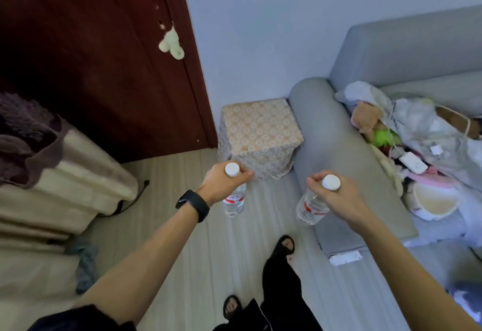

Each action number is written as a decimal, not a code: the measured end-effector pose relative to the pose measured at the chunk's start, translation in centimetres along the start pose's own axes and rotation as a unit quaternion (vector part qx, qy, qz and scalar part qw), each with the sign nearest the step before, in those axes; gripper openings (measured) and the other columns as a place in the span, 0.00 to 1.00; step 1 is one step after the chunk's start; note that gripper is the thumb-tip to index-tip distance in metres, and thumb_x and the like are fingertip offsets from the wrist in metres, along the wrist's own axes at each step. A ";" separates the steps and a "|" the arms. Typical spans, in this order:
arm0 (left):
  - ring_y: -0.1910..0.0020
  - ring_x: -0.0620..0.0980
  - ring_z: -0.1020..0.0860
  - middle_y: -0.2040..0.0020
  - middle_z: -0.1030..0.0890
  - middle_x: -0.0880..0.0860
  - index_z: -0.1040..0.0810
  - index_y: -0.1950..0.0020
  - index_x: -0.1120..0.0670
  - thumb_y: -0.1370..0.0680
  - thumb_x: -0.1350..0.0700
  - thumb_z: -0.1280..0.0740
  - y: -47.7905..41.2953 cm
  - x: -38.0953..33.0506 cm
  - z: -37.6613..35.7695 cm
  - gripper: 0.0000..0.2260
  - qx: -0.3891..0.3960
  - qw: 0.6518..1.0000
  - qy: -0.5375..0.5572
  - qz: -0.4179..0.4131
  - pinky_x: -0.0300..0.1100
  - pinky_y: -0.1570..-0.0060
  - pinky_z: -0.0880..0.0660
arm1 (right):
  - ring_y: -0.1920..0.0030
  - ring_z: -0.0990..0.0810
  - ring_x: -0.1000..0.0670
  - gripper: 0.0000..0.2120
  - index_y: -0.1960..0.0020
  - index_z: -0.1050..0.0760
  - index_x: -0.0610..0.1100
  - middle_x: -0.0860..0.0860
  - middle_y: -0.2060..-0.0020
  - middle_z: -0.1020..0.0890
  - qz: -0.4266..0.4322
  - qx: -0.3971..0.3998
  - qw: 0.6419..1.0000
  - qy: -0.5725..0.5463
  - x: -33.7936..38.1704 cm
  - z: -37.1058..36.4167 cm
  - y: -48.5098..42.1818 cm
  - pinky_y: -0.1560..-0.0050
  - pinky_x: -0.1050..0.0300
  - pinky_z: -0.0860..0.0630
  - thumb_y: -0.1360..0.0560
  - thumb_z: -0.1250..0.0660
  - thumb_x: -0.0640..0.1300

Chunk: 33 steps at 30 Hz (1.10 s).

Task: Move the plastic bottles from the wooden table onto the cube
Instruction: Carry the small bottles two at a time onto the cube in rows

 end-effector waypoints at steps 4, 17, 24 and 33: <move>0.57 0.43 0.20 0.59 0.16 0.45 0.17 0.56 0.50 0.27 0.43 0.25 -7.2 -2.8 -0.8 0.11 0.000 0.999 -0.033 0.014 0.40 0.56 0.25 | 0.55 0.17 0.51 0.04 0.56 0.17 0.48 0.53 0.57 0.14 -0.003 0.021 1.000 0.012 0.6 1.2 -8.5 0.49 0.50 0.21 0.26 0.24 0.48; 0.58 0.38 0.22 0.58 0.17 0.41 0.16 0.53 0.48 0.26 0.46 0.25 -25.1 -7.5 -2.3 0.08 -0.035 0.996 -0.031 0.077 0.29 0.63 0.31 | 0.51 0.17 0.50 0.07 0.54 0.17 0.48 0.54 0.55 0.14 -0.018 0.104 0.992 0.076 3.9 3.0 -30.9 0.45 0.46 0.21 0.27 0.24 0.50; 0.36 0.50 0.23 0.34 0.21 0.51 0.21 0.33 0.46 0.23 0.41 0.32 -36.4 -6.2 -4.2 0.20 0.018 0.985 -0.156 0.066 0.42 0.41 0.25 | 0.36 0.22 0.47 0.25 0.32 0.24 0.47 0.50 0.35 0.20 -0.053 0.138 0.981 0.129 1.7 0.3 -41.8 0.34 0.48 0.27 0.23 0.31 0.59; 0.24 0.57 0.34 0.24 0.32 0.60 0.39 0.22 0.36 0.22 0.38 0.35 -49.0 -6.0 -5.6 0.29 0.030 0.983 -0.100 0.150 0.49 0.42 0.24 | 0.27 0.30 0.42 0.41 0.20 0.41 0.41 0.45 0.26 0.28 -0.144 0.130 0.968 0.161 -0.4 -1.0 -52.8 0.31 0.49 0.32 0.23 0.33 0.62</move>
Point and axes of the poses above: each hand's wrist, its own y-axis away from the middle knuckle, its own z-axis out of the back of the hand, x = y × z, the point moved 6 cm from there along -y, towards the middle knuckle
